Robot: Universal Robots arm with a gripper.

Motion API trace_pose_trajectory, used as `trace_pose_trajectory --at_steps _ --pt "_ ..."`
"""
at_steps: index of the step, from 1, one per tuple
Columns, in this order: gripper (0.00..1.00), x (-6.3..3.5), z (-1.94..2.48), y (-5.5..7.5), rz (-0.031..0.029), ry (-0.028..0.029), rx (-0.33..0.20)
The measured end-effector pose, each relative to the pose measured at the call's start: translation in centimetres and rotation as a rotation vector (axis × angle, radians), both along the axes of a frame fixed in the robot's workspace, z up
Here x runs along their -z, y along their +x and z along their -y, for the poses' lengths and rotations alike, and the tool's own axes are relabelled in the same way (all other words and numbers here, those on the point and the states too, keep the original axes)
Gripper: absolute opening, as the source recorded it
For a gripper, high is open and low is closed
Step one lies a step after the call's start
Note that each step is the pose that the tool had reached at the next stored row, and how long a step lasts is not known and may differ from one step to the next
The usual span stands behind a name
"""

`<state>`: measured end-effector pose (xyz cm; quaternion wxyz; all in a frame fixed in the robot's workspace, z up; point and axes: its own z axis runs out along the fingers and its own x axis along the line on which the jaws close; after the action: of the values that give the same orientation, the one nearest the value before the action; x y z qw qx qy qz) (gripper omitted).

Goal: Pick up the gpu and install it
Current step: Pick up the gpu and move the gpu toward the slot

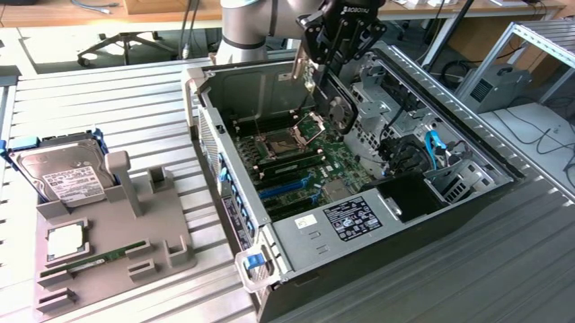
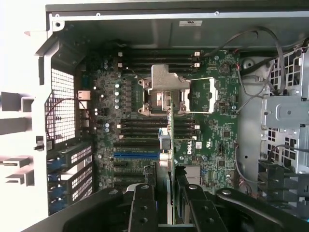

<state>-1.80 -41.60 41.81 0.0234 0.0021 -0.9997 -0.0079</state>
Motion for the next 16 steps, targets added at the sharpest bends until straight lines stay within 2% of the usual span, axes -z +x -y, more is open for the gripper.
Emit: trace_pose_trajectory --at_steps 16 --pt "0.27 0.67 -0.01 1.5 -0.0001 -0.0001 0.0"
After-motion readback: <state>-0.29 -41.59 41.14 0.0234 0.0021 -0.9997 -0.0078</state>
